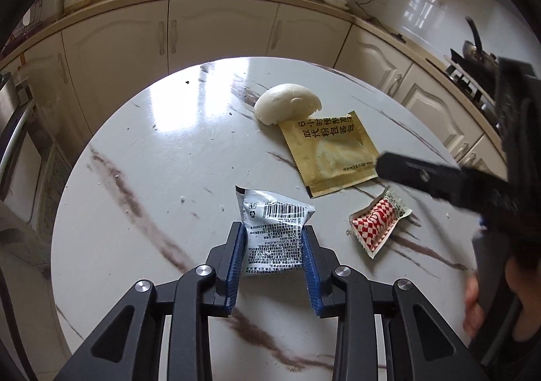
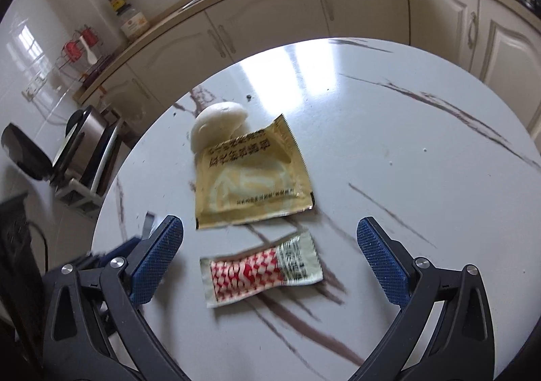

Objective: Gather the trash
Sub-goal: 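Grasp the yellow packet with the right tool while the left holds foil packet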

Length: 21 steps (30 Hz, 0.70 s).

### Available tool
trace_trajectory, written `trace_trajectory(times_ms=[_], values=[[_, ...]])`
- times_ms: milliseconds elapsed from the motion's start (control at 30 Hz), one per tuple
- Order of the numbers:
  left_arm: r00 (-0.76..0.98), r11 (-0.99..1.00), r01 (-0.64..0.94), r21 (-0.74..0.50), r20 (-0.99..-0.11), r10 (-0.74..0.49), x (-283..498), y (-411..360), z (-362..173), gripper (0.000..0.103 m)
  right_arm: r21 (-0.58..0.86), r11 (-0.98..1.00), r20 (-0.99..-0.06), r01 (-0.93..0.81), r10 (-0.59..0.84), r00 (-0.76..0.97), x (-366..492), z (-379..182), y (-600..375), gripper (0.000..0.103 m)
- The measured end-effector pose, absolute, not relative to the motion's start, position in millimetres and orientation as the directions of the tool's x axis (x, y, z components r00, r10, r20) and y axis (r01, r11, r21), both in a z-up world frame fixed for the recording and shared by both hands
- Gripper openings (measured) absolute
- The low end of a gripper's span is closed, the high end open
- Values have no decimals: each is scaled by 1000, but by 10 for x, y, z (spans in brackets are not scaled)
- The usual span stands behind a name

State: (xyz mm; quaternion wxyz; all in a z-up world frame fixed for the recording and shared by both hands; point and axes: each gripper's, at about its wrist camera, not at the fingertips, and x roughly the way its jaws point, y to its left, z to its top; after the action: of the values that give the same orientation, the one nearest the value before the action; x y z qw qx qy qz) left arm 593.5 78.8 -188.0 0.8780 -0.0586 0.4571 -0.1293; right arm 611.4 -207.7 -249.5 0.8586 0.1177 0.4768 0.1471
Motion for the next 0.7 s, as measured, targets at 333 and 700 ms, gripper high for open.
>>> trace_trajectory(times_ms=[333,700], values=[[550,944,208,-258,-767,-331,5996,797,-1780,29,383,902,-766,-198,430,478,6513,-2595,-1992,97],[520,942,225,-251,-786,-333,6269,553,-1904,29,549,792,-702,-267,610,368,6562,-2668,-1958,50]])
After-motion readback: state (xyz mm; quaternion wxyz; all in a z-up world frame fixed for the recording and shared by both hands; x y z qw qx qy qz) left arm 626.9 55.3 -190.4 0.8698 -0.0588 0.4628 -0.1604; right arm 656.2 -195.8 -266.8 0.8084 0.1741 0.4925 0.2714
